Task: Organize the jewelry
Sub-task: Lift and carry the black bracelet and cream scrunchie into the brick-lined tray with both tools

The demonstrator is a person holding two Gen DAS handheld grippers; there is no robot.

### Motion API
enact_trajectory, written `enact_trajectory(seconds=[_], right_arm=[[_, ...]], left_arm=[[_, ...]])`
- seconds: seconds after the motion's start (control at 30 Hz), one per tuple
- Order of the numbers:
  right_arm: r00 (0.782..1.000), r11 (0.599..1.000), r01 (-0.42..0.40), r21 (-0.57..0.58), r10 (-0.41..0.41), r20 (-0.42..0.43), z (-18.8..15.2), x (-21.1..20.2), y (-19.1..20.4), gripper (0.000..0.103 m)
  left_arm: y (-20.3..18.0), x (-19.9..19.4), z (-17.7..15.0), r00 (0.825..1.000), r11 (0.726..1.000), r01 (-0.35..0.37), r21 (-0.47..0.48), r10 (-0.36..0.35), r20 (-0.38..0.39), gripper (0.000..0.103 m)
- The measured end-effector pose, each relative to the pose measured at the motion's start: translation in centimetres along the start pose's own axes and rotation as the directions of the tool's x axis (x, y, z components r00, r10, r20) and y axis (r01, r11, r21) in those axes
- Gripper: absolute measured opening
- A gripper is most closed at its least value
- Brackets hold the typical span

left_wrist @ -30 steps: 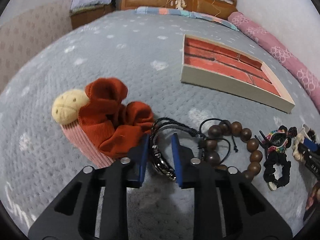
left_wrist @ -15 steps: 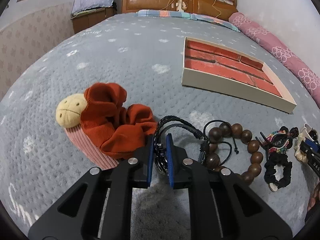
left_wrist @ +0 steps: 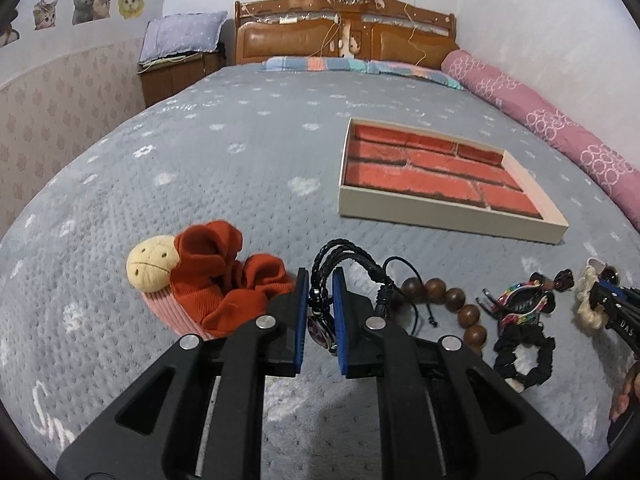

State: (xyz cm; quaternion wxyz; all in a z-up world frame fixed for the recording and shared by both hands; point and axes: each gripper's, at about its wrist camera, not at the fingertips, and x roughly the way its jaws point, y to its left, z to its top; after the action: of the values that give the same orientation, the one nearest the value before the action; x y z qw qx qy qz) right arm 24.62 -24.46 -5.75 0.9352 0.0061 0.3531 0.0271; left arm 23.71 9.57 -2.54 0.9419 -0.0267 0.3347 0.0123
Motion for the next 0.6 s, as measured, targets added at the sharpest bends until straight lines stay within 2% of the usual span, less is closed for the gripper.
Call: enact_trajectory(seconds=[0.3, 0.6], right_arm=[[0.997, 0.999, -0.027, 0.030, 0.024, 0.076, 0.5, -1.2, -0.6, 0.012], [0.998, 1.000, -0.011, 0.021, 0.009, 0.067, 0.6, -0.7, -0.2, 0.012]], left_arm=[[0.2, -1.3, 1.0, 0.998, 0.999, 0.035, -0.022, -0.033, 0.050, 0.011], [0.0, -1.4, 1.2, 0.998, 0.999, 0.041, -0.018, -0.041, 0.042, 0.011]])
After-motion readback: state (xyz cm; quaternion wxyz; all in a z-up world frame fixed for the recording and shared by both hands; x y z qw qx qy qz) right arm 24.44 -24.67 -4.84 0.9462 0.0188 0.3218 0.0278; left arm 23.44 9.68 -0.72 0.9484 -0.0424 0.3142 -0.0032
